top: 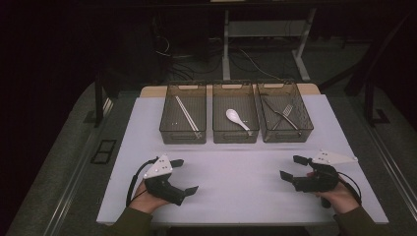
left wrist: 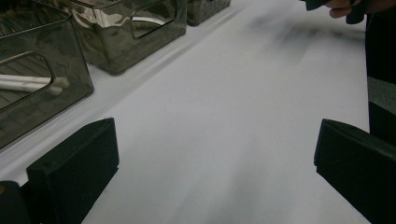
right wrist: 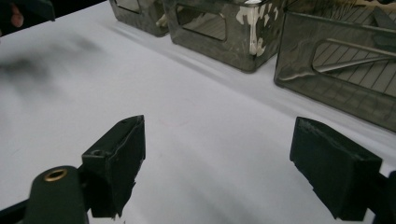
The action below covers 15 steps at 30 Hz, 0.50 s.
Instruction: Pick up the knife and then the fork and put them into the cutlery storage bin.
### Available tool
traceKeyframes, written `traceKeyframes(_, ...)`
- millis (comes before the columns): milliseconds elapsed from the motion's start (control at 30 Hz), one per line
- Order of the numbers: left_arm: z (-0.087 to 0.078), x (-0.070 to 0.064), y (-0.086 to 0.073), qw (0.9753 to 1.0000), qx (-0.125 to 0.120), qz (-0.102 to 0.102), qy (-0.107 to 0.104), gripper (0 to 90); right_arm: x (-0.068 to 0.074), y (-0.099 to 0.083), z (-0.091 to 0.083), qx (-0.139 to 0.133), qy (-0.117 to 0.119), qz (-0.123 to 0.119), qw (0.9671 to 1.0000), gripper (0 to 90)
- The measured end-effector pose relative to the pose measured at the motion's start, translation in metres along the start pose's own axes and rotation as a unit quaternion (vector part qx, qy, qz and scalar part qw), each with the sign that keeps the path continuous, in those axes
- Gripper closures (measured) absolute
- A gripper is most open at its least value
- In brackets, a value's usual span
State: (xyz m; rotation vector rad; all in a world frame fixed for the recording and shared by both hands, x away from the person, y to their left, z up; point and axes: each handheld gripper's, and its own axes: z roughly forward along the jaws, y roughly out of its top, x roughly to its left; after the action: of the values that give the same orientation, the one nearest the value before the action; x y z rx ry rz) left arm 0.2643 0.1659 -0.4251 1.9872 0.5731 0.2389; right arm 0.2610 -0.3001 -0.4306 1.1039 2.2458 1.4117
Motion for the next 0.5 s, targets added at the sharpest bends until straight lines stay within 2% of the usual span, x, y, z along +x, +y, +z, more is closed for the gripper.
traceKeyframes(200,0.0,0.0,0.0,1.0,-0.001,0.001,-0.001,0.0,0.001,-0.008,-0.005,-0.005,0.0,0.003,1.0,18.3)
traceKeyframes(500,0.001,-0.002,0.0,1.0,0.001,0.0,-0.002,0.0,0.002,-0.016,-0.007,-0.006,-0.005,-0.009,0.9999,18.3)
